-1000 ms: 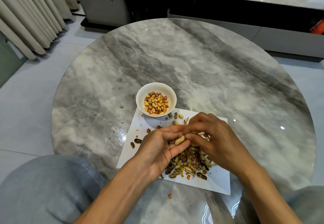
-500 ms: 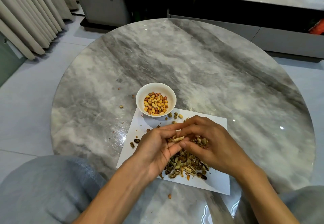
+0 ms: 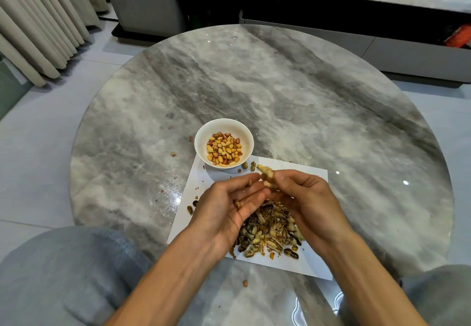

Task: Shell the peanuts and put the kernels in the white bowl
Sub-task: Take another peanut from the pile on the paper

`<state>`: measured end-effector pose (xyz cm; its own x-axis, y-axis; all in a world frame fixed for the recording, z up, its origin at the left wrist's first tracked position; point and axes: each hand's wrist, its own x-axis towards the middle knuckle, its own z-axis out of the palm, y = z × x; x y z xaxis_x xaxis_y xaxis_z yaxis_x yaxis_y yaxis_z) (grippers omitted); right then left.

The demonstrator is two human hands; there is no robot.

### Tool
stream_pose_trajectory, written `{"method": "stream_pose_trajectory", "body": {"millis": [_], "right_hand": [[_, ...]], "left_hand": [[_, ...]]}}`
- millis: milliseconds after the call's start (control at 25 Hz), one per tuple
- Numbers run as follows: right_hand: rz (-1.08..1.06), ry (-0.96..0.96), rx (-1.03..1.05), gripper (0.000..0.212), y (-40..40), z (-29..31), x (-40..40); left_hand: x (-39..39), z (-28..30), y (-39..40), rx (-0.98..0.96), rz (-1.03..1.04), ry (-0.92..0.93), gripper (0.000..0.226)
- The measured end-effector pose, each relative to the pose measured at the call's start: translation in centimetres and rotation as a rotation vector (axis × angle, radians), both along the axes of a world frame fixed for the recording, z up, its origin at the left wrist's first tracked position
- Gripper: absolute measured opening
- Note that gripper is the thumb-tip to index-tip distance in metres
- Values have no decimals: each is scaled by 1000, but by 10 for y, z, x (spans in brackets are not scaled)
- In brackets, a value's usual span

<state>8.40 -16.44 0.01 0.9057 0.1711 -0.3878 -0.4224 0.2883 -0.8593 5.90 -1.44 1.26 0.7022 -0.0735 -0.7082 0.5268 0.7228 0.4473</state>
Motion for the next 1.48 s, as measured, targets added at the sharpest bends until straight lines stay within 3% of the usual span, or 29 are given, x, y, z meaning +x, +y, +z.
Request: {"method": "stream_pose_trajectory", "body": {"millis": [80, 120, 240, 320, 400, 480, 600, 720, 840, 1000, 1160, 1320, 1400, 1480], "right_hand": [[-131, 244, 200, 10, -2, -3, 2], [-173, 314, 200, 10, -2, -6, 2], [-152, 322, -34, 9, -1, -18, -1], [-74, 203, -327, 9, -2, -21, -2], [65, -2, -740, 12, -5, -23, -4], [155, -266, -1085, 9, -3, -22, -7], [179, -519, -1200, 17, 5, -33, 5], [326, -514, -1328, 27, 19, -49, 25], [403, -551, -1431, 24, 28, -57, 32], [355, -684, -1145, 11, 12, -42, 22], [301, -795, -802, 17, -8, -14, 10], [96, -470, -343, 31, -4, 2, 7], [-16, -314, -179, 28, 4, 5, 5], [-38, -255, -181, 21, 7, 5, 4]], "left_hand": [[1, 1, 3, 38, 1, 1, 20], [2, 3, 7, 59, 9, -20, 20], [18, 13, 22, 201, 75, -153, 25], [38, 14, 32, 418, 88, -239, 30], [55, 12, 39, 733, -36, -292, 34], [62, 7, 41, 910, -186, -323, 32], [48, 4, 41, 1059, -218, -356, 18], [24, 3, 41, 1117, -179, -372, 19], [9, -2, 37, 1110, -210, -328, 15], [5, -17, 21, 1079, -264, -337, 13], [8, -15, 7, 598, -171, -304, 9], [8, -8, 3, 272, -66, -337, 21], [6, -7, -2, 258, -1, -379, 19], [6, -5, -8, 332, 33, -423, 17]]}}
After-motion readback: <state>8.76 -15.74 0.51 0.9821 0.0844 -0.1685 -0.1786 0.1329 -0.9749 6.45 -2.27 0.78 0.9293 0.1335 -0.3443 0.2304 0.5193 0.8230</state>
